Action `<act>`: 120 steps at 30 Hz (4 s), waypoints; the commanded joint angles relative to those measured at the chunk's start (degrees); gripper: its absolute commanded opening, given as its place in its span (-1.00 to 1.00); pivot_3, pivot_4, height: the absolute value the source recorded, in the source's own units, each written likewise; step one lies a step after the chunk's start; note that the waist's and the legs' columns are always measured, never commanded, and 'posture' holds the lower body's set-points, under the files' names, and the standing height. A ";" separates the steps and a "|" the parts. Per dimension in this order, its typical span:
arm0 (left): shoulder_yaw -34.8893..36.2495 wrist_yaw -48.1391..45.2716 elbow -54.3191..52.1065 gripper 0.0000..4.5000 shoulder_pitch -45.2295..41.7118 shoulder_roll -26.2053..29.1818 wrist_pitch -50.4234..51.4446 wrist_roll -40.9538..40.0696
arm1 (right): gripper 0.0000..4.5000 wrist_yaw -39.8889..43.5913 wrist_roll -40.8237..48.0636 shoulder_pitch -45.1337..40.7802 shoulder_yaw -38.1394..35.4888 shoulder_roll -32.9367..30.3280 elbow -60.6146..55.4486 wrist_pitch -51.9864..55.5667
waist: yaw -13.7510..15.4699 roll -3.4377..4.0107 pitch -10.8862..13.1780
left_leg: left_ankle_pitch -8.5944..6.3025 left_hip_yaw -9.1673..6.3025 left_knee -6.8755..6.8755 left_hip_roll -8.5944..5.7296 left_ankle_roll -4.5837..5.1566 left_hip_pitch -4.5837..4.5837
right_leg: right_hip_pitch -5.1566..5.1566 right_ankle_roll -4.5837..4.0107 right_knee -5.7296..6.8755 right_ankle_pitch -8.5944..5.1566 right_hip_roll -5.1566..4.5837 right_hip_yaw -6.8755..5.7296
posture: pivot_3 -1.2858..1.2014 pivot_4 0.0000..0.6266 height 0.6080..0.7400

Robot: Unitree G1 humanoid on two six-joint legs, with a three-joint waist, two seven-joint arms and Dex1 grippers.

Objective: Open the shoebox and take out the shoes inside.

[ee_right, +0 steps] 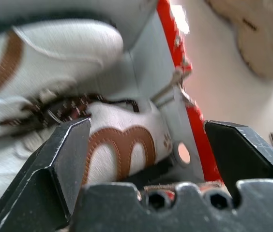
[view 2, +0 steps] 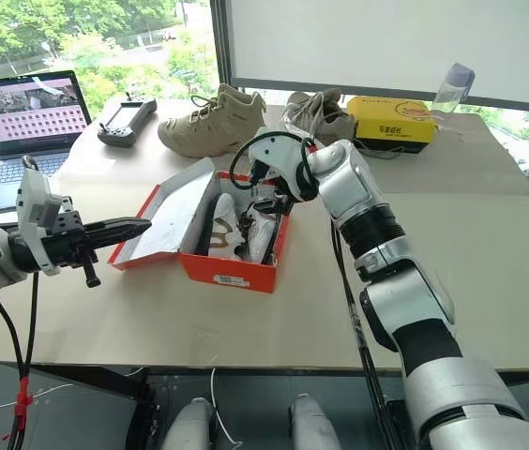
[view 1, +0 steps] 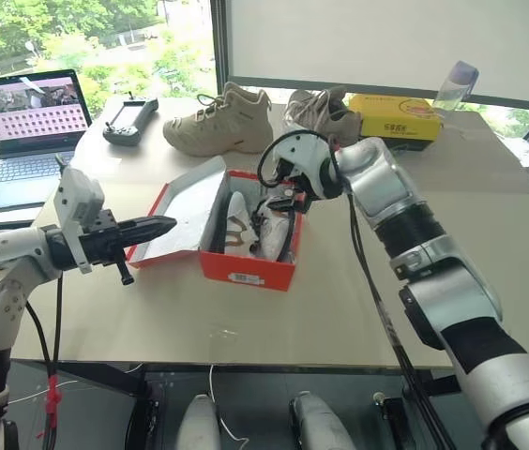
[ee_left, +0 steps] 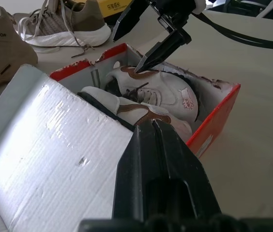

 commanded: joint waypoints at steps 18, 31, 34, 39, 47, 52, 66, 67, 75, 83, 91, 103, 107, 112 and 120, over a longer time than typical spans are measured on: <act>1.38 3.62 -5.39 -1.00 -1.13 -0.53 2.30 -1.73 | 0.99 -0.87 -6.86 3.39 4.93 4.19 11.42 -4.19 | 0.03 -0.03 -0.04 | 0.00 -0.01 0.03 0.00 0.00 0.25 | 0.24 -0.21 0.02 0.13 0.00 -0.02 | 0.03 -0.52 0.16; 1.35 4.40 -6.72 -1.00 -1.43 -0.81 2.89 -2.14 | 0.39 0.14 -8.26 4.23 3.67 6.33 15.81 -5.96 | 0.10 -0.20 -0.21 | -0.03 -0.02 -0.10 0.00 -0.02 1.52 | 1.53 -0.33 -0.08 -0.33 -0.01 -0.04 | 0.03 -0.52 0.16; 1.33 4.56 -6.88 -1.00 -1.46 -0.86 2.91 -2.13 | 0.00 0.65 -8.15 4.31 3.28 6.59 15.54 -5.74 | 0.19 -0.20 -0.21 | -0.03 -0.02 -0.07 0.00 -0.02 1.52 | 1.56 -0.31 -0.08 -0.33 -0.01 -0.06 | 0.03 -0.52 0.16; 1.36 4.69 -7.20 -1.00 -1.36 -0.83 2.90 -2.17 | -0.73 0.95 -8.31 4.52 3.01 6.70 15.32 -5.84 | 0.13 -0.21 -0.21 | -0.03 -0.03 -0.05 0.00 -0.02 1.64 | 1.68 -0.38 -0.08 -0.37 -0.01 -0.06 | 0.03 -0.52 0.16; 1.62 4.68 -7.63 -1.00 -1.17 -0.64 2.81 -2.09 | -0.99 -0.97 -8.19 4.13 1.76 7.22 15.64 -6.67 | 0.04 -0.21 -0.21 | -0.04 -0.03 -0.07 0.00 -0.03 1.75 | 1.77 -0.41 -0.09 -0.40 -0.01 -0.05 | 0.03 -0.52 0.16; 1.45 4.43 -7.19 -1.00 -1.38 -0.49 2.50 -1.70 | -0.99 -2.17 -6.64 2.07 -1.23 7.36 13.83 -5.52 | -0.12 -0.21 -0.21 | -0.04 -0.03 -0.08 0.00 -0.03 1.76 | 1.77 -0.41 -0.09 -0.40 -0.01 -0.05 | 0.03 -0.52 0.16; 0.64 3.57 -5.98 -1.00 -2.05 -0.72 1.90 -0.72 | -0.99 -1.19 -5.90 2.50 -2.54 6.21 8.93 -3.35 | -0.13 -0.18 -0.16 | -0.03 -0.02 -0.14 0.00 -0.03 1.45 | 1.41 -0.40 -0.09 -0.39 -0.01 -0.03 | 0.03 -0.52 0.16; 0.56 3.56 -5.91 -1.00 -2.06 -0.78 1.83 -0.64 | -0.99 -1.35 -5.98 2.49 -2.50 6.20 8.59 -3.29 | -0.14 -0.18 -0.16 | -0.03 -0.02 -0.15 0.00 -0.02 1.42 | 1.38 -0.39 -0.09 -0.39 -0.01 -0.03 | 0.03 -0.52 0.16; 0.48 3.23 -5.79 -1.00 -1.89 -0.90 1.55 -0.15 | -0.99 0.49 -3.12 -0.65 -5.76 3.86 0.24 0.78 | 0.00 -0.08 -0.06 | -0.02 -0.02 -0.11 0.00 -0.02 0.94 | 0.95 -0.07 -0.08 -0.18 -0.01 -0.03 | 0.03 -0.52 0.16; 1.01 3.21 -6.38 -1.00 -1.26 -0.78 1.85 -0.04 | -0.99 3.38 1.90 0.95 -8.96 -0.16 -13.66 10.01 | 0.09 -0.04 0.00 | -0.02 -0.02 -0.21 0.00 -0.01 0.25 | 0.18 -0.07 -0.04 -0.16 0.00 -0.04 | 0.03 -0.52 0.16; 0.45 3.39 -6.09 -1.00 -1.86 -0.85 2.01 0.20 | -0.99 3.21 8.20 2.37 -12.88 -1.39 -16.32 16.71 | 0.16 -0.04 0.00 | -0.01 -0.02 -0.13 0.00 -0.01 0.04 | 0.03 -0.12 -0.02 -0.12 -0.01 -0.05 | 0.03 -0.52 0.16; -0.26 3.35 -5.53 -1.00 -2.88 -0.99 1.95 1.02 | -0.99 -2.50 23.95 2.96 -29.41 2.73 -1.12 24.41 | 0.04 -0.05 0.00 | -0.01 -0.02 -0.07 0.00 0.00 0.04 | 0.06 -0.13 -0.01 -0.06 0.00 -0.04 | 0.03 -0.52 0.16; -0.52 3.25 -5.43 -1.00 -2.90 -0.75 1.86 1.54 | -0.99 -6.11 26.77 1.86 -33.67 2.49 3.59 25.99 | -0.02 -0.05 0.00 | -0.01 -0.03 -0.08 0.00 0.01 0.05 | 0.06 -0.45 -0.01 0.15 0.00 -0.04 | 0.03 -0.52 0.16; -0.14 3.10 -5.79 -1.00 -2.63 -0.51 2.22 1.37 | -0.99 -7.24 29.66 -0.16 -36.32 0.26 2.74 27.54 | 0.00 -0.03 0.01 | -0.01 -0.03 -0.06 -0.01 0.01 0.04 | 0.06 -0.43 -0.01 0.15 0.00 -0.03 | 0.03 -0.52 0.16; 0.23 3.20 -6.17 -1.00 -2.62 -0.46 2.79 0.81 | -0.99 -7.65 32.92 -1.61 -36.03 -3.32 -6.19 32.01 | -0.08 -0.01 0.02 | -0.01 -0.03 -0.08 -0.01 0.01 0.03 | 0.05 -0.42 -0.01 0.15 0.00 -0.03 | 0.03 -0.52 0.16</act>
